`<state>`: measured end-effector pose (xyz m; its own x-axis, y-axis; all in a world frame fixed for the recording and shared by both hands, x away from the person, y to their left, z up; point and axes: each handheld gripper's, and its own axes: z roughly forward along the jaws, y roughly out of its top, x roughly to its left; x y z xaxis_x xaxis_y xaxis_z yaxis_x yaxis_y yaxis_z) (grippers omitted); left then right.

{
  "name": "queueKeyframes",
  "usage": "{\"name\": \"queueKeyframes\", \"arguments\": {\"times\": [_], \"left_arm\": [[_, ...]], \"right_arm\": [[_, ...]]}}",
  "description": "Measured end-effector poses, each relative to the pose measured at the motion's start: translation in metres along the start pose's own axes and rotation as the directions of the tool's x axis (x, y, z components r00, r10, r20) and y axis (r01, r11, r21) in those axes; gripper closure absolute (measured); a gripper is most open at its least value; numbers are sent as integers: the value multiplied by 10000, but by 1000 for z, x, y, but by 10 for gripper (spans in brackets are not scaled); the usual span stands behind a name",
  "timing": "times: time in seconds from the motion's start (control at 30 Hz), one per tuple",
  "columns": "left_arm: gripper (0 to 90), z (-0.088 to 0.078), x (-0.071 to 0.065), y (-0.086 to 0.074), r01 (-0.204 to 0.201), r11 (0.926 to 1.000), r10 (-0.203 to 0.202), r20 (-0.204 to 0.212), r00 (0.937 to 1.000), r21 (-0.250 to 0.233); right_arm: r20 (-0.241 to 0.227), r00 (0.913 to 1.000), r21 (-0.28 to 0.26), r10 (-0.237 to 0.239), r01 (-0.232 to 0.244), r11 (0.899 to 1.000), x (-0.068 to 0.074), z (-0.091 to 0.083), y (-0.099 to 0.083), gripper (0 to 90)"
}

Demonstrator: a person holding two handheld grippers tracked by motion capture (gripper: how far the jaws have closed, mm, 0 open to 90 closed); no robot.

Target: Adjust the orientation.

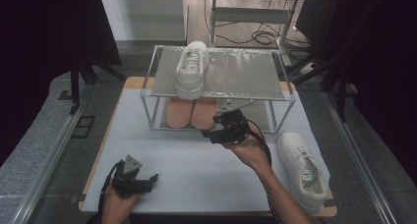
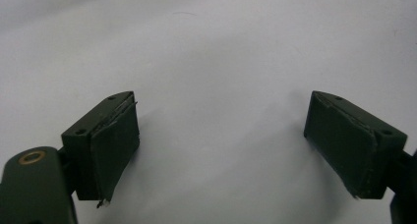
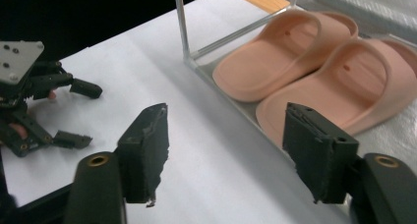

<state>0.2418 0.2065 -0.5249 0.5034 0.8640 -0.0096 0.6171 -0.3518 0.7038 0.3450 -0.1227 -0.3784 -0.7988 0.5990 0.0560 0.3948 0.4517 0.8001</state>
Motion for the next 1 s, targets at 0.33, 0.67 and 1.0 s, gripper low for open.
{"name": "queueKeyframes", "arguments": {"times": [0.33,0.67,1.0], "left_arm": [[136,0,0,0,-4,10000,4,-4,10000,0],[136,0,0,0,0,10000,0,-2,10000,6],[136,0,0,0,-30,10000,30,6,10000,34]], "right_arm": [[170,9995,444,272,-279,9986,-10,-18,-22,206],[487,9966,940,663,-706,9931,-25,-40,-45,184],[861,9917,1499,955,-1076,9828,-37,-61,-64,226]]}}
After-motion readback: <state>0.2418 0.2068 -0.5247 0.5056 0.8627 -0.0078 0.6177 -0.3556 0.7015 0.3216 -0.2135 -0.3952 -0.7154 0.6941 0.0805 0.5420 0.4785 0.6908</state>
